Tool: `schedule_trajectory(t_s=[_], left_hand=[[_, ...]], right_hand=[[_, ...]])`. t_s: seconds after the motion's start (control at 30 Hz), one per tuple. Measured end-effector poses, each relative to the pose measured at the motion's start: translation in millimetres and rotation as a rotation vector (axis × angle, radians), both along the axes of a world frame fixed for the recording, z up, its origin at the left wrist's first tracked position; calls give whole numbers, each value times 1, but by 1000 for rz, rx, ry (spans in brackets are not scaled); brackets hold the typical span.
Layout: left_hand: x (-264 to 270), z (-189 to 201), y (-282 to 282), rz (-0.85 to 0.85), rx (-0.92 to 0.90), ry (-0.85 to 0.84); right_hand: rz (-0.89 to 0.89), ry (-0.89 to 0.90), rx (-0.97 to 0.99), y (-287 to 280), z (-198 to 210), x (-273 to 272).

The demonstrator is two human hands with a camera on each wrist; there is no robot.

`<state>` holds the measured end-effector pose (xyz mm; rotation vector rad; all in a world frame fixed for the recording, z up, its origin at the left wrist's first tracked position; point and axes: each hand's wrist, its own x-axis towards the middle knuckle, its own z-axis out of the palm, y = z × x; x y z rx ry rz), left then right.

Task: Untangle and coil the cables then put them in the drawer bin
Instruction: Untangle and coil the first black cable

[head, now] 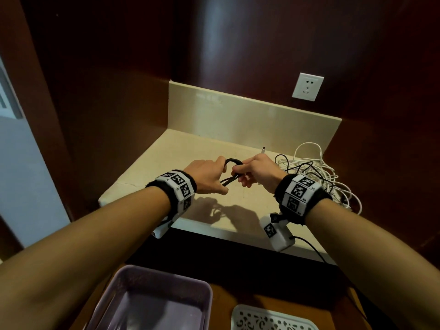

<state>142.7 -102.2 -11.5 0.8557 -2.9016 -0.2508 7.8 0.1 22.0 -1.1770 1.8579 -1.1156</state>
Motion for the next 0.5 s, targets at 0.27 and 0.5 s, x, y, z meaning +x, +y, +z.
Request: schedule_trajectory(t_s=[0.27, 0.5], left_hand=[[-2, -1, -5, -27, 256, 161], [-1, 7, -3, 1, 315, 124]], right_hand=[[71, -107, -7, 2, -1, -4], [103, -91, 0, 2, 0, -5]])
